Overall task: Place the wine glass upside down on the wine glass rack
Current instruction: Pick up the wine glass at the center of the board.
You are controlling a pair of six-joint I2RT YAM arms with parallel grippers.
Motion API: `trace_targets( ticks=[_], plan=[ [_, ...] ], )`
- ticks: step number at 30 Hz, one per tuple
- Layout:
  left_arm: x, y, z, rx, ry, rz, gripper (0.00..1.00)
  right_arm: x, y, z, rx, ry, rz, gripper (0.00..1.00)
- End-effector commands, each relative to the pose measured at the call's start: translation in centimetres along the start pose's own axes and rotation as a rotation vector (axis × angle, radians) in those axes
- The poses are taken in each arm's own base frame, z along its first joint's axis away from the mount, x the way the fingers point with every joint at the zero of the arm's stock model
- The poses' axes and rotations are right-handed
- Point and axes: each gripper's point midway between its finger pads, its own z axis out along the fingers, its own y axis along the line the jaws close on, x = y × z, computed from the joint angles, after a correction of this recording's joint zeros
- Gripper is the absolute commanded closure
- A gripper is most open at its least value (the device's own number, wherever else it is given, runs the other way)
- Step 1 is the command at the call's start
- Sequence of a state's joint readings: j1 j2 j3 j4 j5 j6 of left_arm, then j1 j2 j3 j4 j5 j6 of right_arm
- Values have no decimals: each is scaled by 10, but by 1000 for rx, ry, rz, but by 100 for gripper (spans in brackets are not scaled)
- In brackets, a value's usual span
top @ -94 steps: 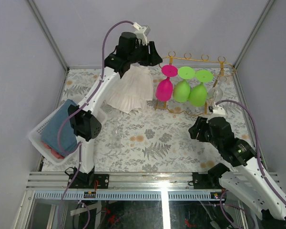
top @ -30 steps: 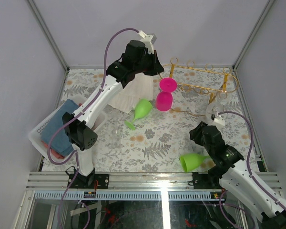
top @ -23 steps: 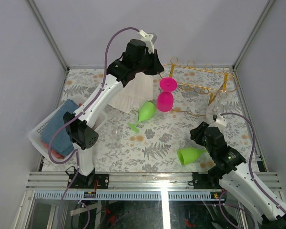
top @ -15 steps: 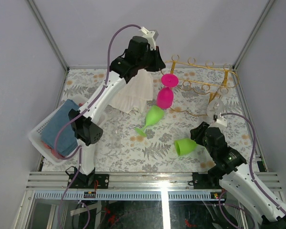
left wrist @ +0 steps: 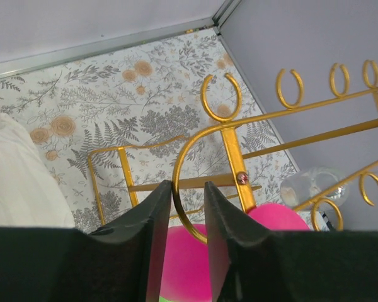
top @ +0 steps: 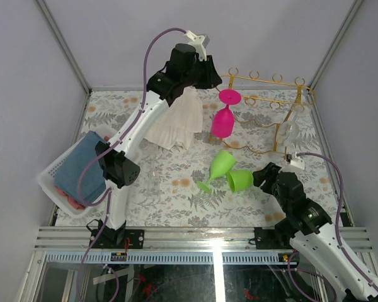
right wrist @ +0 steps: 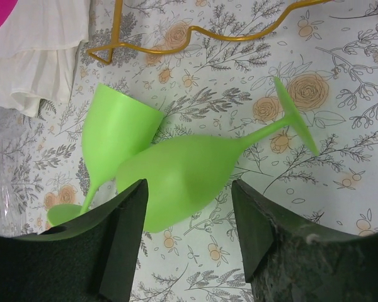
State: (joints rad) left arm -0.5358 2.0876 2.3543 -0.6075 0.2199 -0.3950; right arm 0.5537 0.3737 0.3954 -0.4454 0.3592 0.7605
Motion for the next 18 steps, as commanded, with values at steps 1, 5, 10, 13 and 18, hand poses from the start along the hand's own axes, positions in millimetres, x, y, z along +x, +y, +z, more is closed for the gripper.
trace_targets(
  ticks=[1,5,10,13,18],
  plan=[
    [-48,-21,-14,81,-140,14,71,-27,10,-13,-35,-78,-14,35],
    [-60,-26,-24,98,-172,26,63,-26,24,-17,-113,-59,-55,30],
    [-73,-28,-45,86,-214,51,51,-18,39,-17,-191,2,-134,28],
    [-81,-26,-64,67,-248,65,47,-9,46,-14,-202,77,-168,28],
    [-89,-26,-93,35,-287,92,39,1,58,-8,-241,149,-194,28]
  ],
)
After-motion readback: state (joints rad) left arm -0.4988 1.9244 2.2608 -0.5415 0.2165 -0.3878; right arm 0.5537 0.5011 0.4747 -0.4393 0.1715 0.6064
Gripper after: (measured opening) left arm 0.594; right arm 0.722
